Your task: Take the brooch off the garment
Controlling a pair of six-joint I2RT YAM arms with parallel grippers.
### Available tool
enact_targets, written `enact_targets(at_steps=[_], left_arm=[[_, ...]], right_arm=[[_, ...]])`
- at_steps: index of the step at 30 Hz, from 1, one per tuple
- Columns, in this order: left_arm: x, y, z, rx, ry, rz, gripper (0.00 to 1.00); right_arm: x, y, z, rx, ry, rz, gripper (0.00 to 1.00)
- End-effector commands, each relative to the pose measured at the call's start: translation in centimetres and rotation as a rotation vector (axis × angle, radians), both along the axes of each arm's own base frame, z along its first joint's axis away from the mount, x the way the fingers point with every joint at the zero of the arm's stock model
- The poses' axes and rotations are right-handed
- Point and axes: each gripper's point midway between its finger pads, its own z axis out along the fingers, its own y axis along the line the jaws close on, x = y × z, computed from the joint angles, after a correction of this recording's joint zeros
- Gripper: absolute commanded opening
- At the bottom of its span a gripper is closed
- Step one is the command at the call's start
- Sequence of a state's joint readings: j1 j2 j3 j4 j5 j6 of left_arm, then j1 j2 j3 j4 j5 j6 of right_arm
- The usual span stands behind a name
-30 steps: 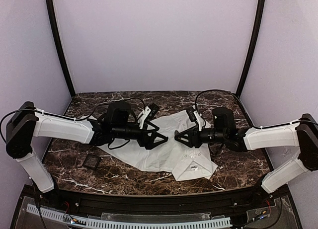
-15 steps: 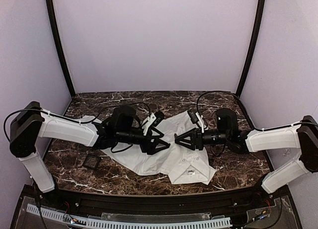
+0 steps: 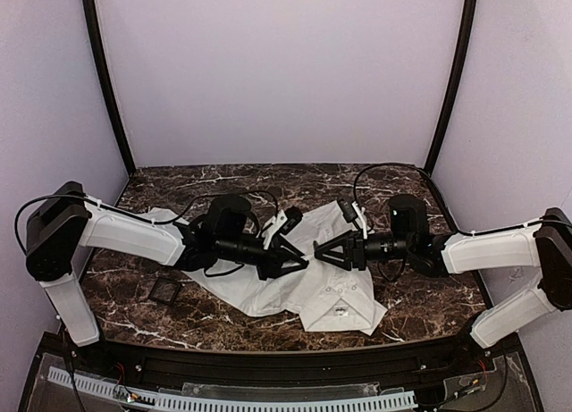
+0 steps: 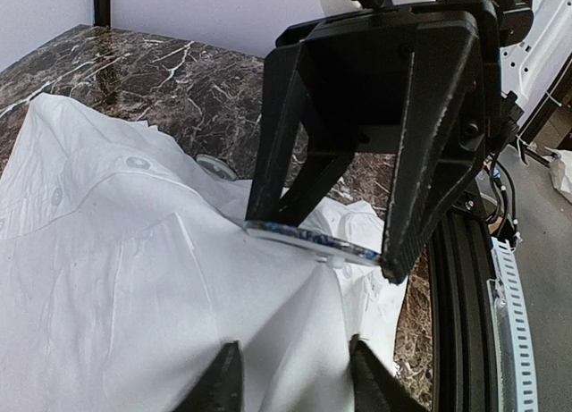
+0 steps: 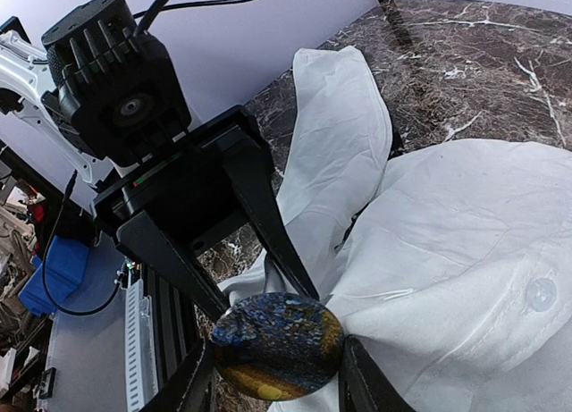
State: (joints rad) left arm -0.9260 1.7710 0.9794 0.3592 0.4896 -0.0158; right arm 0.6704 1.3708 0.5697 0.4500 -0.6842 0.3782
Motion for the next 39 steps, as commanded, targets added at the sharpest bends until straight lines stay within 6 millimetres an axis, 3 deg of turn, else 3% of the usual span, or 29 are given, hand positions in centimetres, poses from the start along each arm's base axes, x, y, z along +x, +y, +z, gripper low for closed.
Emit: enact_targets(at_steps=[1, 3, 6, 8, 12, 20, 28, 39], left_arm=[[-0.8, -0.8, 1.8, -0.059, -0.026, -0.061, 0.09], [-1.1, -0.7, 2.2, -0.075, -0.031, -0.074, 0.02], [-1.2, -0.3, 2.9, -0.097, -0.043, -0.059, 0.01], [-0.8, 0.0, 3.5, -0.107, -0.058, -0.026, 0.01], [-0.1, 0.6, 4.0, -0.112, -0.059, 0.040, 0.01], [1.7, 0.9, 4.1, -0.088, -0.026, 0.155, 0.01], [2.1, 0.7, 3.6, -0.080, -0.017, 0.172, 0.01], [1.8, 0.5, 3.2, -0.081, -0.011, 0.150, 0.01]], right_arm=[[0.1, 0.0, 0.8, 0.016, -0.035, 0.007, 0.38], [0.2, -0.1, 0.7, 0.008, -0.035, 0.001, 0.41], [0.6, -0.5, 0.8, -0.007, -0.037, -0.037, 0.69], [1.2, -1.1, 0.9, -0.025, -0.050, -0.100, 0.81], [2.3, -2.3, 1.7, -0.078, -0.102, -0.243, 0.87], [3.0, -2.8, 2.9, -0.200, -0.187, -0.467, 0.75], [2.1, -0.2, 3.5, -0.258, -0.244, -0.538, 0.60], [3.5, 1.6, 2.0, -0.428, -0.311, -0.682, 0.40]])
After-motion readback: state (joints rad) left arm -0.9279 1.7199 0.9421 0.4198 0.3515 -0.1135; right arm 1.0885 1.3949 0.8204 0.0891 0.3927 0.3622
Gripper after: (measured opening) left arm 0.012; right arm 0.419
